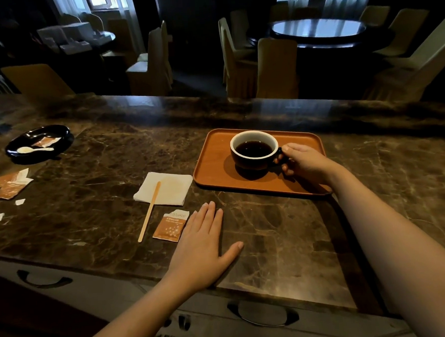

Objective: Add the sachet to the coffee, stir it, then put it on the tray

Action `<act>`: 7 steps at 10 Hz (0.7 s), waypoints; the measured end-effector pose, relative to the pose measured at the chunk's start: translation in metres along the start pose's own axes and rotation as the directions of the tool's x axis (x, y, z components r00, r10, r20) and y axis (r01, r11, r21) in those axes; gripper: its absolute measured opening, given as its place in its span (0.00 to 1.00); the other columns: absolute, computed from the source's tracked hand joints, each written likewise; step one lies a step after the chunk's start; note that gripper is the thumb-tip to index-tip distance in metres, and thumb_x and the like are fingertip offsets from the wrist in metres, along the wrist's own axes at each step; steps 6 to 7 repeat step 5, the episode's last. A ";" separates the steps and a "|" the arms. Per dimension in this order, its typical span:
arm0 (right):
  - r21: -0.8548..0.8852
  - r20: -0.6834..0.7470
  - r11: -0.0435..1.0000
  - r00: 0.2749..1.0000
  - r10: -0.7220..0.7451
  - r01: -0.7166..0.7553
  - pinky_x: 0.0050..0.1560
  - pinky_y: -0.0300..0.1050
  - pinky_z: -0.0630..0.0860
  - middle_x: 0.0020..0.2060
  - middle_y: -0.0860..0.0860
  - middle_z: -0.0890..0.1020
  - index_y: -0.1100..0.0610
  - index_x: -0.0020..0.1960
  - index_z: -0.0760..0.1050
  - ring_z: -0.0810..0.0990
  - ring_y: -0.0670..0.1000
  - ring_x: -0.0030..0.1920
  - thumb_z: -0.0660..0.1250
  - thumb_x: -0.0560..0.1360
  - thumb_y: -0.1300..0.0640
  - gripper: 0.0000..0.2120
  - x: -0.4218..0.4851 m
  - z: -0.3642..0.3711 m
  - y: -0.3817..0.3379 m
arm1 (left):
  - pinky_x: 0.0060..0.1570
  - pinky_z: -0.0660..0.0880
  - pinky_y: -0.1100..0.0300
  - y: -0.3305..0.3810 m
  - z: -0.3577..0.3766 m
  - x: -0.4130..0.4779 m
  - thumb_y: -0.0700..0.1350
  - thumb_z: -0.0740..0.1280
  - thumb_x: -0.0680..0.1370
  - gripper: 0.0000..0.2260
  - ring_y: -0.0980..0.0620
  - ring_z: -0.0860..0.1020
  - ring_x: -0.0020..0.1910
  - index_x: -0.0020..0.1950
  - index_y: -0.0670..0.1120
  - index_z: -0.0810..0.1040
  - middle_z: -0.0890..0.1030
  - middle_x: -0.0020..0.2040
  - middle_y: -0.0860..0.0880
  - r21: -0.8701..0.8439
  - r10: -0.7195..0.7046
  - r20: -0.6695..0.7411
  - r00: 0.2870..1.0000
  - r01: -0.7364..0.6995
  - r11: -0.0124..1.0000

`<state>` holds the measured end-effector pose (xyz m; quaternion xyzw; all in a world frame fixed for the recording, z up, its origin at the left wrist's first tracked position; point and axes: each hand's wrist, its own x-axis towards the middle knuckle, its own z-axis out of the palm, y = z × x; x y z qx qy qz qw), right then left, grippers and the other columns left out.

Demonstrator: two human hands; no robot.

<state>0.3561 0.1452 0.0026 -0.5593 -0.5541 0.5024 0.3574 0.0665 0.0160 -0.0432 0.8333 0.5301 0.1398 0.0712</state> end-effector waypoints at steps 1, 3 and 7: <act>-0.048 -0.053 0.998 0.998 0.040 -0.043 0.31 0.39 0.74 0.32 0.51 0.77 0.54 0.46 0.75 0.75 0.44 0.27 0.55 0.79 0.46 0.15 -0.002 0.003 -0.003 | 0.67 0.36 0.61 0.001 0.000 0.000 0.71 0.44 0.70 0.38 0.60 0.38 0.70 0.74 0.49 0.48 0.48 0.76 0.50 -0.004 0.001 -0.012 1.000 -0.001 1.000; -0.198 -0.221 0.972 0.972 0.085 -0.130 0.33 0.40 0.74 0.35 0.52 0.79 0.53 0.52 0.73 0.78 0.48 0.33 0.54 0.79 0.44 0.15 -0.013 0.012 -0.009 | 0.67 0.37 0.61 0.001 -0.001 0.001 0.71 0.45 0.70 0.38 0.61 0.39 0.69 0.74 0.50 0.50 0.49 0.77 0.50 -0.035 -0.002 0.003 1.000 0.002 0.999; -0.315 -0.481 0.948 0.868 -0.127 -0.035 0.31 0.36 0.70 0.43 0.49 0.77 0.53 0.54 0.72 0.77 0.46 0.39 0.57 0.80 0.50 0.08 -0.070 0.031 -0.026 | 0.68 0.44 0.60 0.000 -0.002 -0.004 0.66 0.52 0.73 0.31 0.60 0.46 0.71 0.72 0.53 0.56 0.54 0.76 0.53 -0.127 -0.038 -0.002 0.999 0.037 0.991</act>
